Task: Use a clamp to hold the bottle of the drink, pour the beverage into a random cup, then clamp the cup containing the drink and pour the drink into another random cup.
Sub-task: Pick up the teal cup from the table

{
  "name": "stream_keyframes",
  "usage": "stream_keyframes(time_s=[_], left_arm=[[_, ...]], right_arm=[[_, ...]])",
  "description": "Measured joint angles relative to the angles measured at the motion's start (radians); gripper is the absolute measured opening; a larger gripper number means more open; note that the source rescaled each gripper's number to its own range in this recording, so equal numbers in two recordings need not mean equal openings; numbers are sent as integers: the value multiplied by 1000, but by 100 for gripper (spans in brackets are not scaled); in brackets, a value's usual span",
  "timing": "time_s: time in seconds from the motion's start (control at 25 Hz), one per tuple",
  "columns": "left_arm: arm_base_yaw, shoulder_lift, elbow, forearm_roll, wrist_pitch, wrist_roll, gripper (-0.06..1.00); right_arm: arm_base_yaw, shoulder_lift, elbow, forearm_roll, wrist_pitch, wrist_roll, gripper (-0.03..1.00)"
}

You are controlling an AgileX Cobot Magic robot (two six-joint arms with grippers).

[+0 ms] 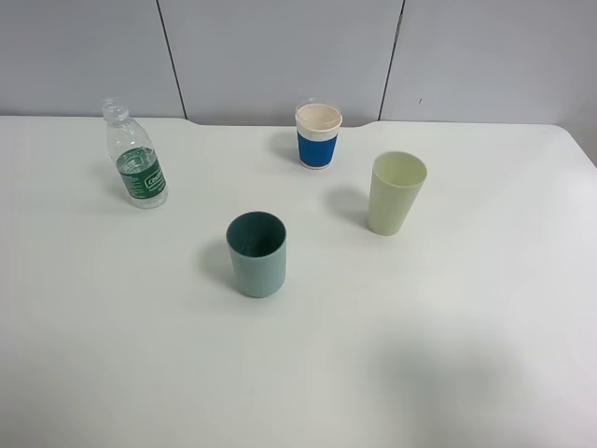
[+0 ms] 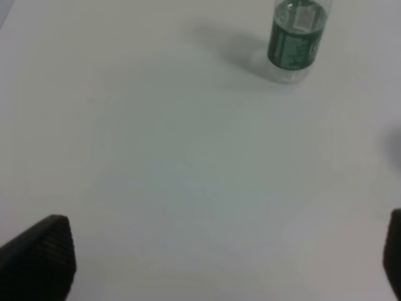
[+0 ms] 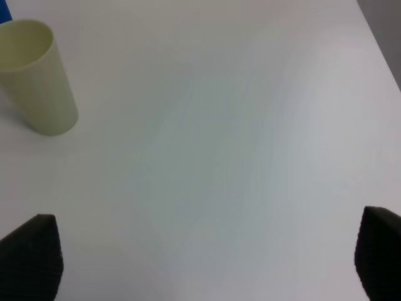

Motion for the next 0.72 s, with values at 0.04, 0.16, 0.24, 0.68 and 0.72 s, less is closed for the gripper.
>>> stream_keyframes(time_s=[0.04, 0.16, 0.24, 0.68, 0.72], left_arm=[[0, 0, 0, 0, 0, 0, 100], [0, 0, 0, 0, 0, 0, 100], [0, 0, 0, 0, 0, 0, 100], [0, 0, 0, 0, 0, 0, 100], [0, 0, 0, 0, 0, 0, 100]], right_arm=[[0, 0, 0, -1, 0, 1, 77], [0, 0, 0, -3, 0, 8, 77], [0, 0, 0, -7, 0, 15, 77], [0, 212, -78, -19, -132, 31, 77], [0, 253, -83, -19, -156, 31, 77]])
